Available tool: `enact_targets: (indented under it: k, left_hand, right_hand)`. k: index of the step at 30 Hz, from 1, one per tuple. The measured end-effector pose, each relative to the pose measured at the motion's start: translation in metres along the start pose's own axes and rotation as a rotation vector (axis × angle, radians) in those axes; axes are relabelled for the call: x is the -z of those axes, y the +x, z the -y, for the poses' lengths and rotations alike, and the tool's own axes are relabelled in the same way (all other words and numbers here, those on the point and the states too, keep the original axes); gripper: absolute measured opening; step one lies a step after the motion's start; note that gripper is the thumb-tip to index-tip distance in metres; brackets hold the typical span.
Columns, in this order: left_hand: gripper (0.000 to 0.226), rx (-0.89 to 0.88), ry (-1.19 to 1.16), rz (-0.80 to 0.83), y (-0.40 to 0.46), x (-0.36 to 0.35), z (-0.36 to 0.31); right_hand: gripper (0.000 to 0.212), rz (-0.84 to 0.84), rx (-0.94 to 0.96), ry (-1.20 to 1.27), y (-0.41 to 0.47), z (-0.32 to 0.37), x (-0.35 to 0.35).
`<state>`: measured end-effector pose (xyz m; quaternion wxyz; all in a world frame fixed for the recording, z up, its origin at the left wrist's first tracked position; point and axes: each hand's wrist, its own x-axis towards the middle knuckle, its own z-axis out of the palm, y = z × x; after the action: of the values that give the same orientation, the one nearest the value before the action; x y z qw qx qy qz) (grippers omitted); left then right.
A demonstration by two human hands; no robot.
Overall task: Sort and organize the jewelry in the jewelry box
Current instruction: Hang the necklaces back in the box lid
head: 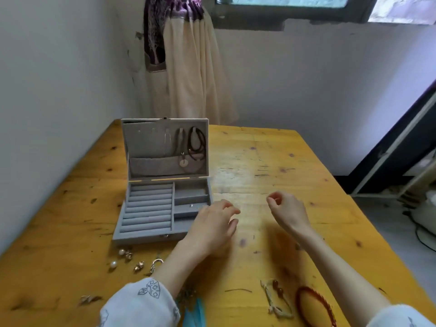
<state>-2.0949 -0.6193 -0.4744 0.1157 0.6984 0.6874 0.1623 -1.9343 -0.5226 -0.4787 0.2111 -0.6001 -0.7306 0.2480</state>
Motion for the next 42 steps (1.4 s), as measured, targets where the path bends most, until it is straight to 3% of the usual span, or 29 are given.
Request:
enact_targets:
  k: [5,9,12,16,19,25,27,30,32,35,38,42]
  left_hand:
    - [0.063,-0.034,0.31,0.245,0.006,-0.015,-0.02]
    - [0.074,-0.01,0.438,0.413,0.011,-0.022,-0.023]
    - [0.076,-0.012,0.454,0.451,0.016,-0.019,-0.027]
    - [0.078,0.016,0.4,0.476,0.017,-0.018,-0.031]
    - [0.078,0.022,0.382,0.471,0.016,-0.018,-0.031]
    - [0.076,0.014,0.379,0.46,0.014,-0.019,-0.028]
    - [0.067,0.04,0.233,0.429,0.013,-0.015,-0.03]
    - [0.048,0.211,-0.335,0.207,0.017,0.0,-0.031]
    - [0.058,0.239,-0.567,0.117,0.018,0.016,-0.029]
    - [0.072,0.165,-0.822,0.221,0.01,0.037,-0.025]
    - [0.057,0.117,-0.959,0.267,-0.003,0.049,-0.015]
    - [0.018,0.127,-0.935,0.215,-0.022,0.069,-0.002]
  right_hand:
    - [0.034,-0.028,-0.189,-0.223,0.0,-0.049,0.021]
    - [0.041,0.01,-0.254,-0.247,-0.002,-0.062,0.021]
    - [0.018,0.004,-0.243,-0.239,0.0,-0.062,0.017]
    - [0.03,0.061,-0.201,-0.308,-0.006,-0.057,0.017]
    - [0.018,0.124,-0.165,-0.355,-0.007,-0.052,0.016]
    - [0.015,0.107,-0.082,0.264,-0.003,-0.018,0.034]
    - [0.018,0.162,-0.016,0.322,-0.009,-0.003,0.044]
    - [0.019,0.337,0.096,0.404,-0.02,0.018,0.057]
    - [0.019,0.444,0.168,0.422,-0.026,0.033,0.065]
    - [0.017,0.512,0.263,0.394,-0.033,0.054,0.071]
    - [0.016,0.527,0.331,0.36,-0.037,0.075,0.07]
    - [0.015,0.513,0.352,0.351,-0.037,0.094,0.065]
